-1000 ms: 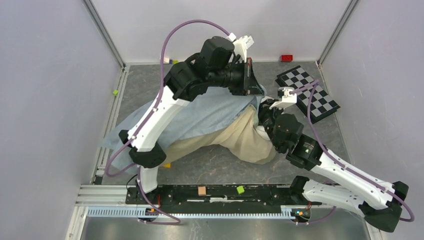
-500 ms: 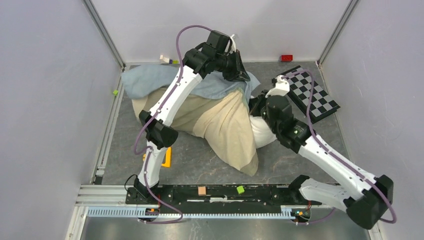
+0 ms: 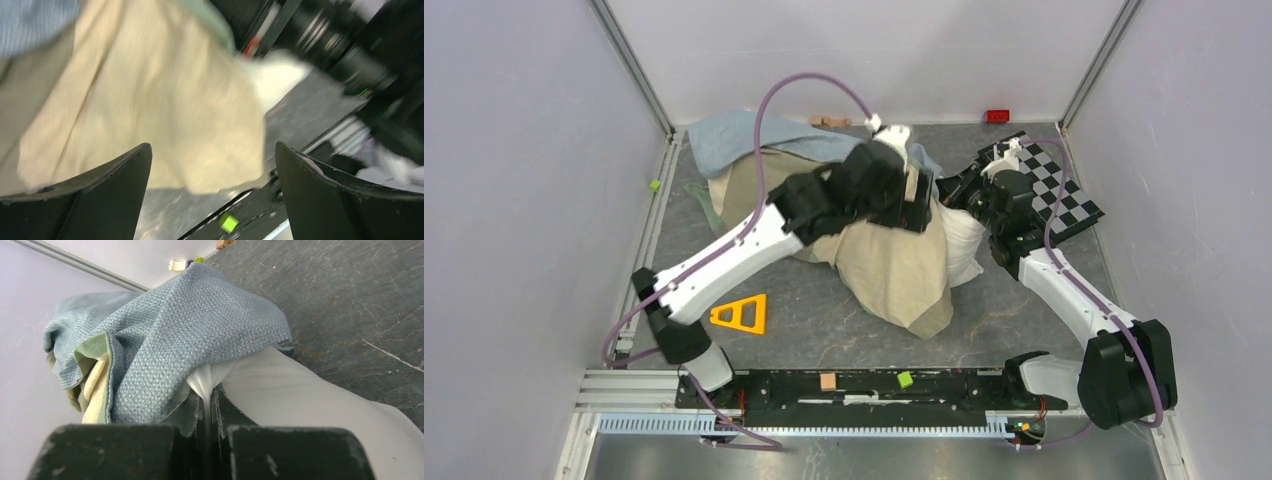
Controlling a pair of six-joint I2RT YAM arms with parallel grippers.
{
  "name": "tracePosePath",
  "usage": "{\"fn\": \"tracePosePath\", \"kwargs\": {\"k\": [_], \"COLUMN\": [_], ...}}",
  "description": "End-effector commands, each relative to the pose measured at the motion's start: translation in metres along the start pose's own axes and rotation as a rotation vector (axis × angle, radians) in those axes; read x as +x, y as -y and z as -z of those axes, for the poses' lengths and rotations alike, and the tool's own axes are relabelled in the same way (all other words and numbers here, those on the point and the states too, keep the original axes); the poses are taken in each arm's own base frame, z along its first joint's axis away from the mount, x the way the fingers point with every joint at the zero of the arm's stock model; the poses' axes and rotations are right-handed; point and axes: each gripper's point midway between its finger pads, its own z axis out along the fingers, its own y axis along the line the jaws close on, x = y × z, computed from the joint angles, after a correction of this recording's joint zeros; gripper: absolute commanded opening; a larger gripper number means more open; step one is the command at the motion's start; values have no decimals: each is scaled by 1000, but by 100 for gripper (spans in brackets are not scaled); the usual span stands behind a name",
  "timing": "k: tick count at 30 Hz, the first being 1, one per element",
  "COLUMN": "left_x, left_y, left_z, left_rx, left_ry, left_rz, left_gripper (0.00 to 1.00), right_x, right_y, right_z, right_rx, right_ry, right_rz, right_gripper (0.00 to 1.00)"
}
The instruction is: Put the pillow into the pillowcase
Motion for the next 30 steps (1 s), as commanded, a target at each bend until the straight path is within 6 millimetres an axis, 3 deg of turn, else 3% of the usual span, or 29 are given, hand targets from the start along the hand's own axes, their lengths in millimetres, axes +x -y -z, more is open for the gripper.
{"fn": "tracePosePath", "kwargs": {"k": [1,4,8,10,12,14,15,18,19,21,23,25,29,30], "left_x": [33,52,50,43,35,24,24,27,30,29,17,6,-4,6], "left_y": [-62,-53,-36,-30,-16,13,37,140,164,189,177,141,29,2], "left_z": [-1,-17,-44,-49,-47,-33,-26,9,20,31,25,7,-38,-48], "left_rx": [-317,-287,-256,-270,-240,-167,-95,246,325,417,411,337,64,2], "left_ry": [84,67,76,70,81,108,107,68,62,50,45,20,-6,-45], "left_rz": [-89,-83,-117,-141,-161,-205,-239,-342,-388,-396,-342,-262,-87,-44], "left_gripper": [98,98,88,73,40,6,3,3,2,3,2,2,2,2], "right_x": [19,20,18,15,12,11,11,15,17,22,23,20,12,10], "right_y": [11,12,17,21,27,37,42,57,60,67,76,80,82,81], "right_z": [-3,-4,-4,-4,-4,-3,-3,-3,-4,-4,-2,2,8,9], "right_rx": [18,23,45,59,79,110,124,156,157,173,201,219,248,250], "right_ry": [-91,-94,-87,-81,-74,-62,-58,-34,-31,-21,0,25,62,63], "right_rz": [8,14,18,20,24,22,16,-23,-39,-68,-85,-85,-67,-59], "right_gripper": [0,0,0,0,0,0,0,0,0,0,0,0,0,0]}}
